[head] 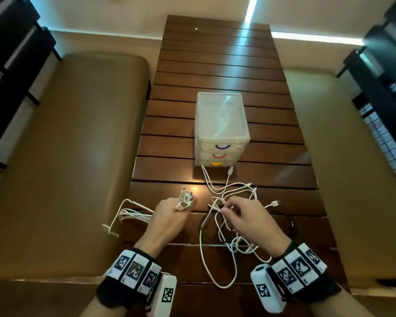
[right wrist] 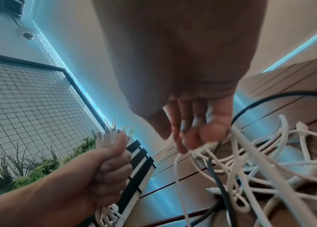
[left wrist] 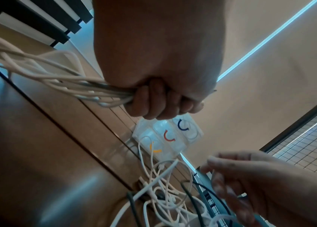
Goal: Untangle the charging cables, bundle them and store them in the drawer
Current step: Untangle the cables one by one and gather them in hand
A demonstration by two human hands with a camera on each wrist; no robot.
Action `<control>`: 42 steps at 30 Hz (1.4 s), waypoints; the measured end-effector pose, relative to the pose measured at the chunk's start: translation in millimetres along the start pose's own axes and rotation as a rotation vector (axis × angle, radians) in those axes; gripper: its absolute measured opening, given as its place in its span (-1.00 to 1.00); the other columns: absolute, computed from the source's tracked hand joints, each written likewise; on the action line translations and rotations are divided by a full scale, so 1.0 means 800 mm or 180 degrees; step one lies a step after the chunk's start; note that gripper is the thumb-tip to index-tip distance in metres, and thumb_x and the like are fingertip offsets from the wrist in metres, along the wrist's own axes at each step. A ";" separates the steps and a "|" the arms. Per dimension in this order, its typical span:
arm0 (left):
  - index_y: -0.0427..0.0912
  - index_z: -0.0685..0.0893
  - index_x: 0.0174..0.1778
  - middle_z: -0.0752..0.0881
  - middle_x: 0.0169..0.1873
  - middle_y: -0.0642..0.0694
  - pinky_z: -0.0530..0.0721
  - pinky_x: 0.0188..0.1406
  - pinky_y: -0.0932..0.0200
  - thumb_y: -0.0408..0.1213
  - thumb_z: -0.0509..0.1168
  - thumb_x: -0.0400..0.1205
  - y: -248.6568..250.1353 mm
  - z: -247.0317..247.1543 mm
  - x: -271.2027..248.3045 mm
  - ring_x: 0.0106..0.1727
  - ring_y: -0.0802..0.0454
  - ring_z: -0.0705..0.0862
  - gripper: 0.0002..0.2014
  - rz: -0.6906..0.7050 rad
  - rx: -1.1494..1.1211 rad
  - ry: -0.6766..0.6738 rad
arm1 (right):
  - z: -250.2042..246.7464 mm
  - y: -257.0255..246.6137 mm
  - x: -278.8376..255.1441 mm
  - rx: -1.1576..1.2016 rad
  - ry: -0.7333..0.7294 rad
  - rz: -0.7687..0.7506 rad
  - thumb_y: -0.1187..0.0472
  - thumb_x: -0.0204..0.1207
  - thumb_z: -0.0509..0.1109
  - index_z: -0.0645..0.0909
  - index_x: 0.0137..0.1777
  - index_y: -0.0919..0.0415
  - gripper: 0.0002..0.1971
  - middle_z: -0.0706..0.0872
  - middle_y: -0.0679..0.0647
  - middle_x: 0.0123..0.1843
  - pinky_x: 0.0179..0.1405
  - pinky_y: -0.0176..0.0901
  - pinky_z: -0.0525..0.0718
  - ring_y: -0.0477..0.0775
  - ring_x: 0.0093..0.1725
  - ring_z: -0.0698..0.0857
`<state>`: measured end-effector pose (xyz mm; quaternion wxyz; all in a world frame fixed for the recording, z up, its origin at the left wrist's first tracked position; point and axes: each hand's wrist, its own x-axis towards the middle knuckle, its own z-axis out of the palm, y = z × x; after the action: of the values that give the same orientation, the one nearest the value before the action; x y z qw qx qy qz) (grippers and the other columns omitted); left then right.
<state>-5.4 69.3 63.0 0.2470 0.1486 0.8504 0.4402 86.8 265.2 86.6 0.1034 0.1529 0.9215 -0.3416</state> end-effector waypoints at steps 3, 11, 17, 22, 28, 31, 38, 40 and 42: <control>-0.05 0.39 -0.61 0.45 -0.66 0.09 0.28 -0.43 0.02 0.34 0.10 0.54 -0.003 0.013 -0.001 -0.53 0.09 0.38 -0.42 0.0009 -0.0052 0.0169 | -0.007 0.002 -0.006 0.0102 0.0291 0.0124 0.03 0.66 0.38 0.70 -0.05 -0.03 -0.90 0.74 -0.14 -0.27 -0.26 -0.23 0.68 -0.21 -0.31 0.70; -0.03 0.33 -0.56 0.35 -0.67 0.10 0.26 -0.43 0.02 0.29 0.16 0.56 -0.015 0.022 0.016 -0.53 0.06 0.30 -0.47 0.0035 -0.0239 0.0146 | -0.053 0.122 0.012 -0.1085 0.0594 0.0961 0.27 0.65 0.33 0.65 0.32 0.13 -0.73 0.57 0.13 0.26 0.11 -0.10 0.61 0.17 0.23 0.61; -0.06 0.36 -0.57 0.40 -0.66 0.07 0.28 -0.44 0.03 0.29 0.14 0.57 -0.013 0.027 0.017 -0.52 0.03 0.34 -0.45 -0.0026 -0.0201 0.0122 | -0.041 0.153 0.023 -0.1643 -0.0048 0.0854 0.18 0.66 0.34 0.49 0.23 0.16 -0.80 0.55 0.17 0.28 0.11 0.09 0.62 0.25 0.26 0.54; -0.05 0.41 -0.59 0.44 -0.65 0.08 0.29 -0.45 0.06 0.30 0.13 0.56 -0.002 0.018 0.012 -0.53 0.13 0.34 -0.45 0.0008 -0.0330 0.0231 | -0.088 0.098 0.019 -0.1256 0.0144 0.0658 0.08 0.62 0.43 0.48 -0.09 0.02 -0.84 0.66 -0.04 -0.22 -0.24 -0.10 0.49 0.09 -0.18 0.66; -0.15 0.78 -0.42 0.73 -0.43 -0.08 0.51 -0.34 0.32 0.19 0.25 0.66 0.002 -0.001 0.004 -0.40 0.22 0.63 -0.47 0.0514 -0.0773 0.0606 | -0.079 -0.038 0.021 -0.0003 0.0311 -0.0642 0.08 0.53 0.54 0.69 -0.09 -0.05 -0.93 0.71 -0.18 -0.20 -0.18 -0.37 0.58 -0.22 -0.16 0.67; -0.07 0.88 -0.08 0.83 -0.24 -0.05 0.65 -0.22 0.24 -0.13 0.40 0.65 0.003 -0.011 -0.005 -0.20 0.13 0.76 -0.84 0.0717 -0.0981 0.0726 | -0.034 -0.082 0.039 0.0106 0.0081 -0.0908 0.01 0.58 0.48 0.77 0.03 0.02 -0.86 0.69 -0.19 -0.15 -0.11 -0.31 0.60 -0.19 -0.13 0.64; -0.12 0.83 0.08 0.88 -0.11 -0.03 0.68 -0.05 0.30 -0.24 0.52 0.55 -0.005 -0.029 -0.006 -0.04 0.14 0.82 -0.80 0.0613 -0.1417 0.0602 | 0.018 -0.100 0.062 0.1214 0.0121 -0.0842 0.17 0.59 0.49 0.85 0.08 0.09 -0.85 0.68 -0.06 -0.05 -0.05 -0.45 0.56 -0.33 -0.07 0.63; -0.20 0.85 0.01 0.88 -0.15 -0.08 0.68 -0.10 0.33 -0.25 0.51 0.55 -0.004 -0.029 -0.004 -0.09 0.15 0.83 -0.84 0.0589 -0.1320 0.0583 | 0.020 -0.098 0.060 0.1576 0.0087 -0.0825 0.21 0.60 0.48 0.83 0.12 0.15 -0.83 0.61 0.04 0.06 -0.07 -0.54 0.57 -0.40 -0.01 0.60; -0.32 0.84 -0.07 0.86 -0.22 -0.14 0.68 -0.21 0.35 -0.33 0.48 0.59 0.002 -0.029 -0.005 -0.20 0.17 0.82 -0.88 0.0535 -0.1341 0.0564 | 0.029 -0.092 0.059 0.2018 -0.0046 -0.0750 0.25 0.65 0.40 0.79 0.22 0.21 -0.78 0.63 0.10 0.18 -0.04 -0.51 0.62 -0.42 0.02 0.64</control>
<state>-14.9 53.0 76.8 0.1594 0.1249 0.7429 0.6381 18.5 207.2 99.4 0.0170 0.0675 0.7801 -0.6218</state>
